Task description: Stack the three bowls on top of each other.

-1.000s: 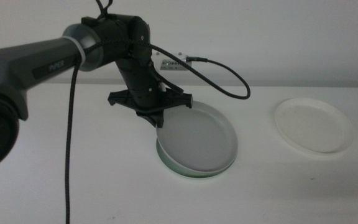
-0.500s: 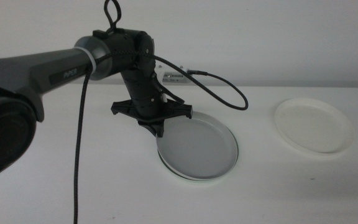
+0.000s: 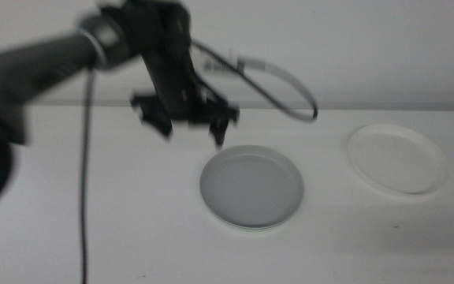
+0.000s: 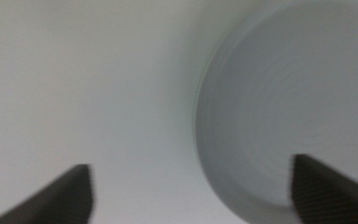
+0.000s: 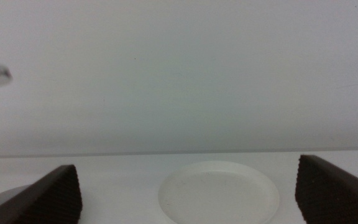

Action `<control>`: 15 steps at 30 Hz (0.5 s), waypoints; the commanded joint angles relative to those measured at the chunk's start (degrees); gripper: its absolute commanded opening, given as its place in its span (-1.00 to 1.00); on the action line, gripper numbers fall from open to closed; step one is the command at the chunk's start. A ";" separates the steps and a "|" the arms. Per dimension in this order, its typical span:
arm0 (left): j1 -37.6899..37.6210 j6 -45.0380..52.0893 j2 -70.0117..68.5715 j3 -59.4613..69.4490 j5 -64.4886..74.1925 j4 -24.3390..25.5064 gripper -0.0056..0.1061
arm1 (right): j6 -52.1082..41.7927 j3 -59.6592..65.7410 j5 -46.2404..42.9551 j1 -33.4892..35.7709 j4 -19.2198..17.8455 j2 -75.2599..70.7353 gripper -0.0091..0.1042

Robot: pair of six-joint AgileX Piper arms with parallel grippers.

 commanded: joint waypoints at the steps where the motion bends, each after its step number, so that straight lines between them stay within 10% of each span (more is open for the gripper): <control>1: 0.00 2.25 -6.92 -2.27 6.85 0.41 0.79 | -0.06 2.44 -0.16 -0.08 -0.63 -2.22 0.78; 15: 5.75 26.48 -44.92 29.45 0.02 -22.44 0.78 | -0.06 2.44 -0.16 -0.08 -0.63 -2.22 0.78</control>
